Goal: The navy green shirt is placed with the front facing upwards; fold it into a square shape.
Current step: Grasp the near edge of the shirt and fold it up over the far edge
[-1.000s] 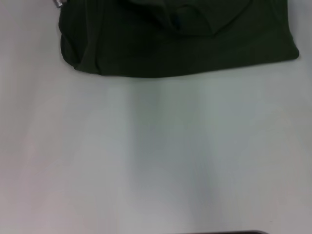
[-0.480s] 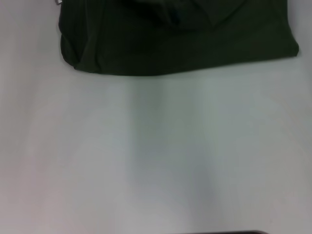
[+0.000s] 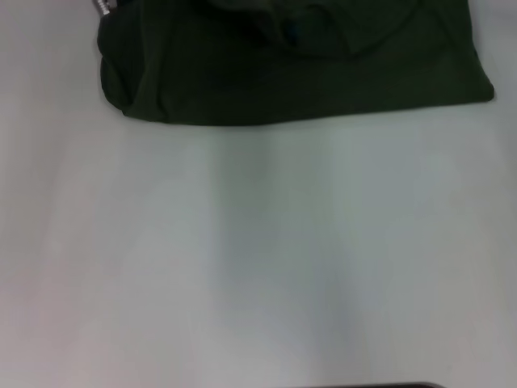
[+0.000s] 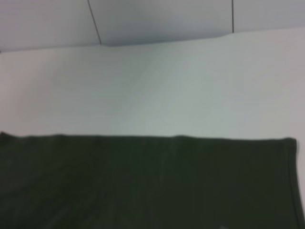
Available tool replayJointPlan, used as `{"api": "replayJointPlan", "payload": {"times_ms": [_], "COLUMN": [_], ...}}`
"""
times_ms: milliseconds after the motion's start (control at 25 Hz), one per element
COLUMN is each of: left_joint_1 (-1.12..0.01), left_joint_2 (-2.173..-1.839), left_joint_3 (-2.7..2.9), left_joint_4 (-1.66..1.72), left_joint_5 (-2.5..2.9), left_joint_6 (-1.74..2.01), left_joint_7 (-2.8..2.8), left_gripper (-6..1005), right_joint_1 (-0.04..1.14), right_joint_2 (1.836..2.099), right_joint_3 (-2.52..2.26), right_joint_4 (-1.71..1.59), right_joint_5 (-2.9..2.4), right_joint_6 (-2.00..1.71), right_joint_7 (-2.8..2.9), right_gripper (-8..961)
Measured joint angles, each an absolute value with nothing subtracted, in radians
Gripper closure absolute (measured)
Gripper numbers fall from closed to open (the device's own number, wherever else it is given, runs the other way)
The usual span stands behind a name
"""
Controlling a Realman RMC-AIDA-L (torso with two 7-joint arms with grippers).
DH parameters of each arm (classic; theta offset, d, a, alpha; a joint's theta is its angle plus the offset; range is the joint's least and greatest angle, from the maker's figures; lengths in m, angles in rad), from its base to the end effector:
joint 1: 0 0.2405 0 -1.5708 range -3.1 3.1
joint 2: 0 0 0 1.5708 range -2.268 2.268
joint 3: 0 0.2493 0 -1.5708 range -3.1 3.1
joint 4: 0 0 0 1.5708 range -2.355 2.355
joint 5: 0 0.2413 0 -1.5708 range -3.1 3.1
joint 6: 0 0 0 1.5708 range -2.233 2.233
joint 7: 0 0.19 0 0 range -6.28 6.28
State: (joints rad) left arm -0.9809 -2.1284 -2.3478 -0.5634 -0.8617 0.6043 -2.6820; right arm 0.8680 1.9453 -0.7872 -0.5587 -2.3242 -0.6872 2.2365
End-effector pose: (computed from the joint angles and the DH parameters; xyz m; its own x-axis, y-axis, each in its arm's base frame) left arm -0.1701 0.5534 -0.0478 0.1597 0.6538 0.7396 0.9867 -0.0822 -0.1404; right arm 0.2614 0.5535 0.0442 0.5841 -0.5820 -0.5658 -0.7891 -0.2436 -0.5639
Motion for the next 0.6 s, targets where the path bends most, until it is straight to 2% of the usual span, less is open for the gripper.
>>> {"api": "replayJointPlan", "payload": {"times_ms": [120, 280, 360, 480, 600], "left_joint_1": [-0.978, -0.975, -0.975, -0.974, -0.972], "left_joint_2": [-2.130, -2.131, -2.129, -2.126, -2.125], "left_joint_3": [-2.347, -2.347, -2.347, -2.347, -2.347], "left_joint_4": [-0.561, -0.559, -0.554, -0.547, -0.547], "left_joint_5": [-0.863, -0.863, -0.863, -0.863, -0.864], "left_joint_6": [0.600, 0.606, 0.610, 0.615, 0.618], "left_joint_7": [-2.682, -2.682, -2.682, -2.685, -2.684], "left_gripper": [824, 671, 595, 531, 468], "right_joint_1": [0.875, 0.881, 0.886, 0.889, 0.890], "right_joint_2": [1.928, 1.920, 1.920, 1.920, 1.923], "right_joint_3": [-0.802, -0.807, -0.812, -0.815, -0.815], "right_joint_4": [-0.528, -0.520, -0.521, -0.521, -0.524], "right_joint_5": [-2.333, -2.370, -2.382, -2.398, -2.399], "right_joint_6": [-0.683, -0.690, -0.695, -0.699, -0.705], "right_joint_7": [2.248, 2.280, 2.289, 2.294, 2.298], "right_gripper": [852, 745, 660, 532, 519]}}
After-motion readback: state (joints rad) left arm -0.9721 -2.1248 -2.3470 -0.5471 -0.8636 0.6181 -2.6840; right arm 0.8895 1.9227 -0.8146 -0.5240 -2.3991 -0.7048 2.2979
